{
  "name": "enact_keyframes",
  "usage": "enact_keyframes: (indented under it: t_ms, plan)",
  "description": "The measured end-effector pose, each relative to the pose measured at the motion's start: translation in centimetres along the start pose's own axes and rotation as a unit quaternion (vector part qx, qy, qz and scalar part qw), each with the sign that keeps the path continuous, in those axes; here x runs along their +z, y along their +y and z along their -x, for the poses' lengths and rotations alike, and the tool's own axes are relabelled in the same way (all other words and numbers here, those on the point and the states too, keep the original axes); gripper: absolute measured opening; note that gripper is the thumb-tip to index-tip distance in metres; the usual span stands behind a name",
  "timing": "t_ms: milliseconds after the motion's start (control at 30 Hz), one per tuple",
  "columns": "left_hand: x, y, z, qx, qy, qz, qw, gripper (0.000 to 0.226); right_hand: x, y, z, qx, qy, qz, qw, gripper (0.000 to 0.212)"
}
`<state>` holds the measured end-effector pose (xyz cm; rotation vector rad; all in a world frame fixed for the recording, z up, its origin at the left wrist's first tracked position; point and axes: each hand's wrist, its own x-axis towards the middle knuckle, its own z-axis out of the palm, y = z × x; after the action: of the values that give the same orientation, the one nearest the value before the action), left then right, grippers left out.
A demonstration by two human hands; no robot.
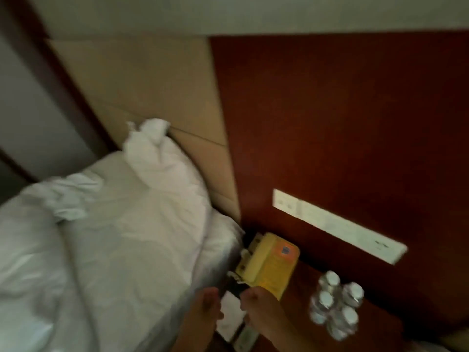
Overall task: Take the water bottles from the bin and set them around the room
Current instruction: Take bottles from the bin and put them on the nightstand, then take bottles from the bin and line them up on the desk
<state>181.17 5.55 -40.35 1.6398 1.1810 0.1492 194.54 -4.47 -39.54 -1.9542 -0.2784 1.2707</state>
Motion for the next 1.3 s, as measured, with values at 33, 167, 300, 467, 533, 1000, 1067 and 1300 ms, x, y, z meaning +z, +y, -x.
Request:
enact_keyframes:
  t_ms: [33, 167, 300, 467, 533, 1000, 1067, 1300]
  plan:
    - [-2.8, 0.4, 0.8, 0.013, 0.046, 0.015, 0.999, 0.017, 1.5, -2.8, 0.5, -0.031, -0.012, 0.016, 0.999, 0.023]
    - [-14.7, 2.3, 5.8, 0.034, 0.176, 0.109, 0.978, 0.018, 9.2, -13.1, 4.6, -0.119, -0.065, 0.073, 0.988, 0.011]
    - [-27.1, 1.8, 13.7, 0.056, 0.290, 0.191, 0.936, 0.015, 18.4, -21.2, 11.9, -0.230, -0.156, 0.113, 0.954, 0.011]
    - [-40.1, -2.0, 27.1, 0.070, 0.433, 0.207, 0.874, 0.014, 31.8, -24.8, 23.7, -0.317, -0.250, 0.161, 0.901, 0.015]
    - [-43.8, -4.5, 33.0, 0.060, 0.486, 0.182, 0.853, 0.014, 37.6, -24.6, 28.7, -0.332, -0.286, 0.185, 0.880, 0.016]
    - [-59.0, -26.0, 71.4, -0.058, 0.704, 0.176, 0.685, 0.017, 71.8, -10.6, 60.8, -0.390, -0.510, 0.284, 0.712, 0.015]
    - [-59.7, -28.5, 75.6, -0.072, 0.731, 0.188, 0.652, 0.018, 75.3, -8.2, 64.0, -0.391, -0.537, 0.293, 0.688, 0.014]
    - [-63.8, -38.3, 86.1, -0.121, 0.784, 0.232, 0.563, 0.021, 89.4, -0.3, 72.9, -0.385, -0.604, 0.297, 0.631, 0.012]
